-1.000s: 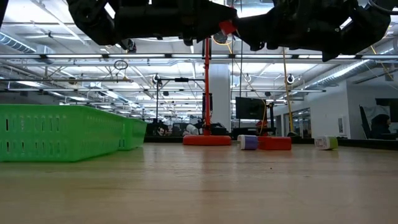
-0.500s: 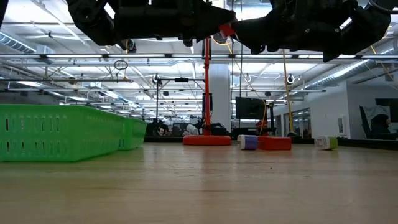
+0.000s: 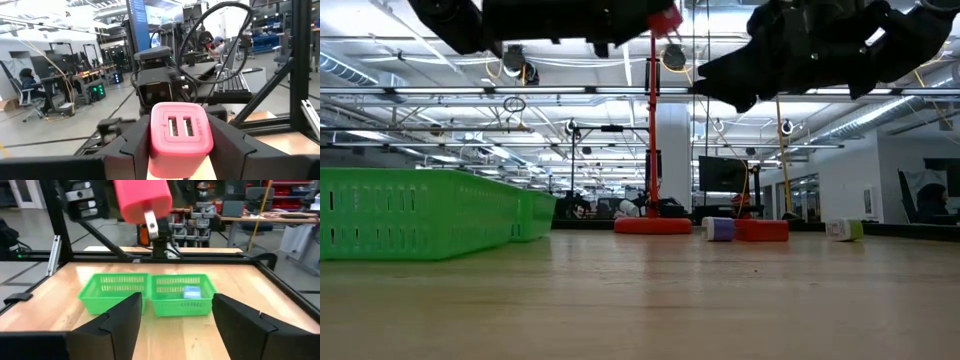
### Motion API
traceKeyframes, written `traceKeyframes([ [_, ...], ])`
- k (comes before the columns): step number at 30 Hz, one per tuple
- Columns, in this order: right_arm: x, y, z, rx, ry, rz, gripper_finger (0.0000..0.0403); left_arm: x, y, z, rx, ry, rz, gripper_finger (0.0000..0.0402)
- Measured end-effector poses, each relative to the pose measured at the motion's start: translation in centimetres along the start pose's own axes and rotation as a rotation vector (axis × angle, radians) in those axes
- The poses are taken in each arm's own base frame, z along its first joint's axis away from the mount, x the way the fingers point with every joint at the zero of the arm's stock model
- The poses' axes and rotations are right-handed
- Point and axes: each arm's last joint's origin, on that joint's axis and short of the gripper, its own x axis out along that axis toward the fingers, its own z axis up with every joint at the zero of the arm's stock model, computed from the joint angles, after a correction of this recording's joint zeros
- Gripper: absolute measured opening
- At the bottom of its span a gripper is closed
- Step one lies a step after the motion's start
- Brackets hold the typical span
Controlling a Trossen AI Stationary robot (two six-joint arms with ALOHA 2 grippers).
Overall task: Pick & Place Office items
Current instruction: Put the pink charger adapter into the top green bin
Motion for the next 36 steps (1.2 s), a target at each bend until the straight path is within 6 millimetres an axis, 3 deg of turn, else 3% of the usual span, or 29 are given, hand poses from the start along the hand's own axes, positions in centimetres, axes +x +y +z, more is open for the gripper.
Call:
traceKeyframes([
  [8,-2.4,-0.6,1.8,0.006,0.012,-0.044,0.0226,-5.4,0.9,0.6,0.008,0.005,0.133,0.0157],
  [15,-4.1,-1.1,2.8,-0.021,0.006,-0.087,0.0218,-10.1,1.3,-0.2,-0.047,0.018,0.265,0.0157],
  [25,-4.8,-1.9,3.0,-0.047,0.018,-0.135,0.0217,-16.4,0.2,-2.3,-0.227,0.003,0.371,0.0157],
  [30,-4.9,-2.2,2.8,-0.042,0.032,-0.148,0.0214,-18.3,-0.9,-4.5,-0.297,0.114,0.422,0.0162],
  [36,-4.9,-2.3,2.6,-0.008,0.05,-0.15,0.0213,-19.0,-1.7,-6.8,-0.325,0.307,0.451,0.0157],
])
